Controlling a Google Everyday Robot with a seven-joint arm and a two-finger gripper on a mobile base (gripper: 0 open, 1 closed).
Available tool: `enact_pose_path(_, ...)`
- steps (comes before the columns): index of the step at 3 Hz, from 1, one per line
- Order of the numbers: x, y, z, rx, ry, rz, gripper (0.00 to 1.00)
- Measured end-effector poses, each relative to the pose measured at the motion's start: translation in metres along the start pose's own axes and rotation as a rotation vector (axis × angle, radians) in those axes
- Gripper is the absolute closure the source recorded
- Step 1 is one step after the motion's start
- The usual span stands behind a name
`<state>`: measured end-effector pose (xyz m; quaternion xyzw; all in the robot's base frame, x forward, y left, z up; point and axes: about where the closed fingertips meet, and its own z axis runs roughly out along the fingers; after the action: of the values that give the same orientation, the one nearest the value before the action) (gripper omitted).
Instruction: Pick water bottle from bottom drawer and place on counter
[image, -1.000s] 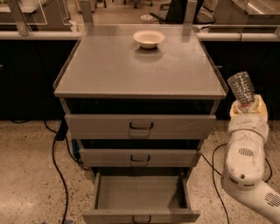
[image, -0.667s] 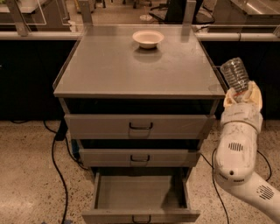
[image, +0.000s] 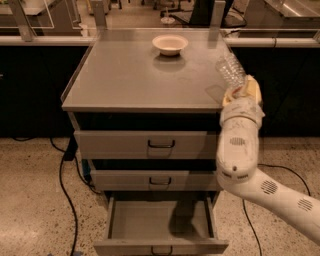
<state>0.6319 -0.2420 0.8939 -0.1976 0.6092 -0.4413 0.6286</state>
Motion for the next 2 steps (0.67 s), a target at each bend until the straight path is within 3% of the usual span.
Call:
enact_pose_path(1,-0.0331,0.0505,0.019,-0.116,-0.018,0.007,1.0)
enact_pose_path(2,-0.033,0.0501,0.0212,-0.113,-0.017,0.004,1.0)
